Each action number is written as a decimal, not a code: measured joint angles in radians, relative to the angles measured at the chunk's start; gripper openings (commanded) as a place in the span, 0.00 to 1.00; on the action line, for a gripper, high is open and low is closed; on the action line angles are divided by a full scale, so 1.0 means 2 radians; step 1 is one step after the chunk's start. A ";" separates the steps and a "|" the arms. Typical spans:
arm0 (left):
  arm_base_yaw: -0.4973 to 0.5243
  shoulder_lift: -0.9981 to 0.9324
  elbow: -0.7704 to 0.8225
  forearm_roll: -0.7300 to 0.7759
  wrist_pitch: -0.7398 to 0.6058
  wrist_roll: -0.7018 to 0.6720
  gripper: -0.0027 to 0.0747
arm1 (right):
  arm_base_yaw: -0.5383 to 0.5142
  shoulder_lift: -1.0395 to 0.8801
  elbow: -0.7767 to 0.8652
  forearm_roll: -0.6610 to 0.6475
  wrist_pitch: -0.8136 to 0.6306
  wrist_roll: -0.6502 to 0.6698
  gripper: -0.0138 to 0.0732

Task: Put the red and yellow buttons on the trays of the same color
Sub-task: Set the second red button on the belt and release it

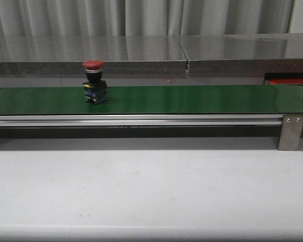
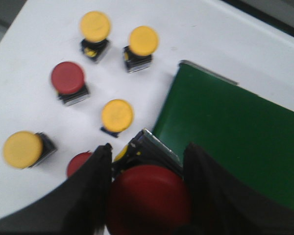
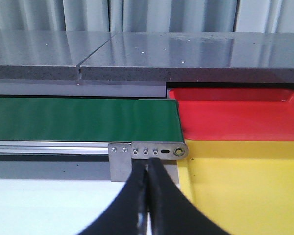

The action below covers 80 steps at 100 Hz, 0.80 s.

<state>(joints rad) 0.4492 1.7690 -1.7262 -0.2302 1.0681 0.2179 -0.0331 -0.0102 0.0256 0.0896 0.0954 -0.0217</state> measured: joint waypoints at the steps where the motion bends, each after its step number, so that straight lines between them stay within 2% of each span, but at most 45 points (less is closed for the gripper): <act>1: -0.005 0.001 -0.004 0.000 0.000 0.000 0.01 | 0.000 0.000 0.000 0.000 0.000 0.000 0.08; 29: -0.080 0.095 -0.063 0.005 0.013 0.000 0.01 | 0.000 0.000 0.000 0.000 0.000 0.000 0.08; 64: -0.131 0.150 -0.072 0.031 -0.002 0.000 0.02 | 0.000 0.000 0.000 0.000 0.000 0.000 0.08; 71: -0.137 0.151 -0.072 0.040 -0.002 0.000 0.06 | 0.000 0.000 0.000 0.000 0.000 0.000 0.08; 80: -0.139 0.151 -0.073 0.044 0.001 0.000 0.21 | 0.000 0.000 0.000 0.000 0.000 0.000 0.08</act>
<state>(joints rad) 0.1706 2.0701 -1.8716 -0.1417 1.0705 0.2179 -0.0331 -0.0102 0.0256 0.0896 0.0954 -0.0217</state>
